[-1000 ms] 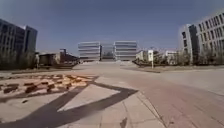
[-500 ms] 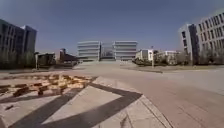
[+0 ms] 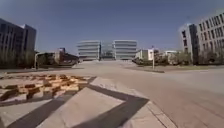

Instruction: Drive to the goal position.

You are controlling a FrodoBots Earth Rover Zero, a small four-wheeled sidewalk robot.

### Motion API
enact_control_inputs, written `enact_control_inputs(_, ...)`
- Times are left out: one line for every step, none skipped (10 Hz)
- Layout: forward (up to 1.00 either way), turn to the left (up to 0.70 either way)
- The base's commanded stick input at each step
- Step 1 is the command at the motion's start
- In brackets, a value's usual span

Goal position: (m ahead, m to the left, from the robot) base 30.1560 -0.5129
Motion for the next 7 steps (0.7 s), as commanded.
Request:
enact_control_inputs(0.70, -0.05)
enact_control_inputs(0.70, -0.05)
enact_control_inputs(0.70, 0.00)
enact_control_inputs(0.70, 0.00)
enact_control_inputs(0.70, 0.00)
enact_control_inputs(0.70, 0.00)
enact_control_inputs(0.70, 0.00)
